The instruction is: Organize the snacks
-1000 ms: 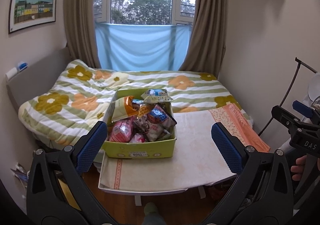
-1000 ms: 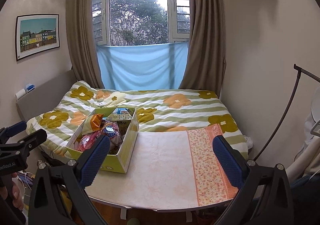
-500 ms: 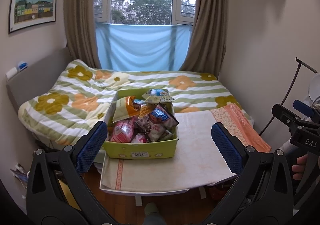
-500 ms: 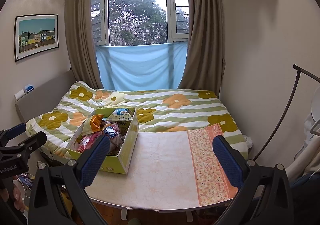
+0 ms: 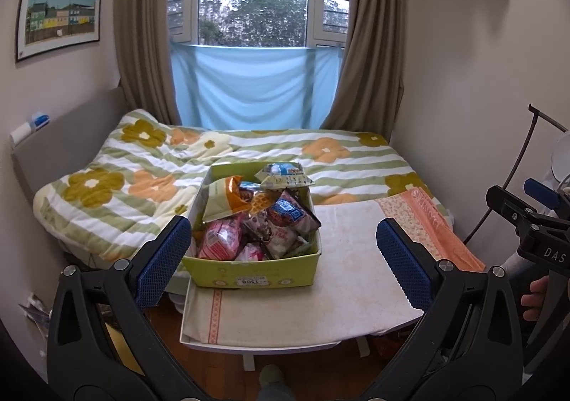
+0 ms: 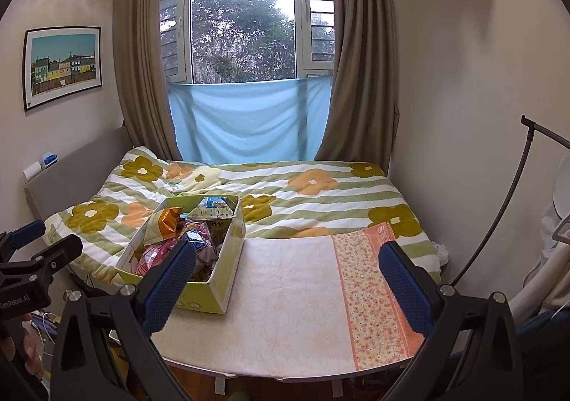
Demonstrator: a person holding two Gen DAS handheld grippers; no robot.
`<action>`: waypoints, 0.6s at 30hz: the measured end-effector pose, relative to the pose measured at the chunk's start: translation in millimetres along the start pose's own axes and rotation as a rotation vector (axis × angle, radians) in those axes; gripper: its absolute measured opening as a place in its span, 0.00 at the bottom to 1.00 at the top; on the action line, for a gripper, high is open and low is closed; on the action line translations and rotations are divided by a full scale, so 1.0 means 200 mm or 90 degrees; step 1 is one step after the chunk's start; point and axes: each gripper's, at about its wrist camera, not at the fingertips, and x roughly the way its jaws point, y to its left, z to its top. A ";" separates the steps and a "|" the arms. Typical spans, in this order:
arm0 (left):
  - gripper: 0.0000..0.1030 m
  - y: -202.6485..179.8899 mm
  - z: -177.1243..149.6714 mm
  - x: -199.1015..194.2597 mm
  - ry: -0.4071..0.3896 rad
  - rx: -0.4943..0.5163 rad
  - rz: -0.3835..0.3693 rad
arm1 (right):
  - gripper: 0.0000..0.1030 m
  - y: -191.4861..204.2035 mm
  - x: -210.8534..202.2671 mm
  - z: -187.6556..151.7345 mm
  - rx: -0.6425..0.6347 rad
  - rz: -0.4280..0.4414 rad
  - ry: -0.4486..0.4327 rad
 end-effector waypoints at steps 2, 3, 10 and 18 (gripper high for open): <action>1.00 0.00 0.00 0.00 0.000 0.000 0.001 | 0.99 0.00 0.00 0.00 0.000 0.001 0.001; 1.00 0.00 0.00 0.00 0.001 0.001 0.001 | 0.99 0.00 0.00 0.00 0.000 0.001 0.002; 1.00 0.00 0.01 -0.01 -0.021 0.012 0.037 | 0.99 0.01 0.01 0.01 0.001 0.001 0.002; 1.00 0.03 -0.01 -0.02 -0.017 -0.015 0.001 | 0.99 0.02 0.01 0.02 0.001 -0.001 0.002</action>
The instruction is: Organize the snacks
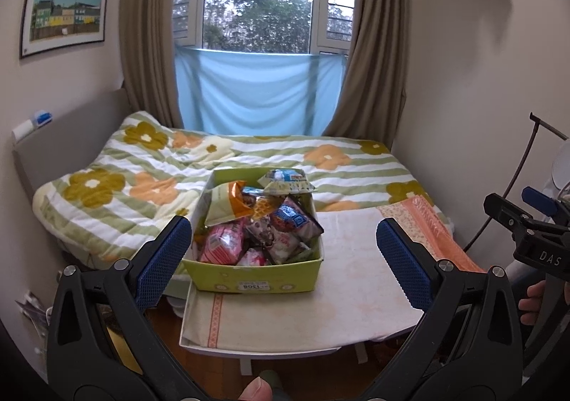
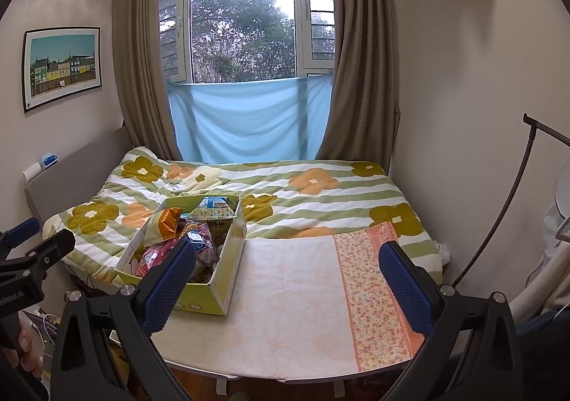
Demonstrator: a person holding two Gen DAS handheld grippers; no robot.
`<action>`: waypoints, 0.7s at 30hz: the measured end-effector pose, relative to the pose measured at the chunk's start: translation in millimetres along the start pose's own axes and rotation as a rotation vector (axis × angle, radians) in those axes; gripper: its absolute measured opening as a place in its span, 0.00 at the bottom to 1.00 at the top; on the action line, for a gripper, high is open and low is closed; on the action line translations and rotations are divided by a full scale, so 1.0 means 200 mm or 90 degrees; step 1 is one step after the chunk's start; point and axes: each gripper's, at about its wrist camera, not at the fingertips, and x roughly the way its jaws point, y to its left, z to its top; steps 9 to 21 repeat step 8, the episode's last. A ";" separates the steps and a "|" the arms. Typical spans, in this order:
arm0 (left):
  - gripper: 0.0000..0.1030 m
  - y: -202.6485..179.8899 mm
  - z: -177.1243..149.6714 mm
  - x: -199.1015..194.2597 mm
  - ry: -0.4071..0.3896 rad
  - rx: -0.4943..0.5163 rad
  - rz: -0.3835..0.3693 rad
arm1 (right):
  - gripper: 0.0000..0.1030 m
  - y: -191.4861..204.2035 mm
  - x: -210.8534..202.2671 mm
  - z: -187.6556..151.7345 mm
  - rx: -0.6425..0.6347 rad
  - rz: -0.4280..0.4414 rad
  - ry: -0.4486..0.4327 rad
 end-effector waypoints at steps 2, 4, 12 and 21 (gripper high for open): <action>1.00 0.00 -0.01 0.00 0.002 0.003 -0.002 | 0.99 0.00 0.00 0.00 0.000 -0.001 0.001; 1.00 0.00 -0.01 0.00 0.004 0.005 -0.006 | 0.99 0.01 0.00 0.00 0.002 -0.002 0.002; 1.00 0.00 -0.02 -0.01 -0.001 -0.001 -0.003 | 0.99 0.01 0.00 0.00 0.001 -0.001 0.002; 1.00 0.00 -0.02 -0.01 -0.001 -0.001 -0.003 | 0.99 0.01 0.00 0.00 0.001 -0.001 0.002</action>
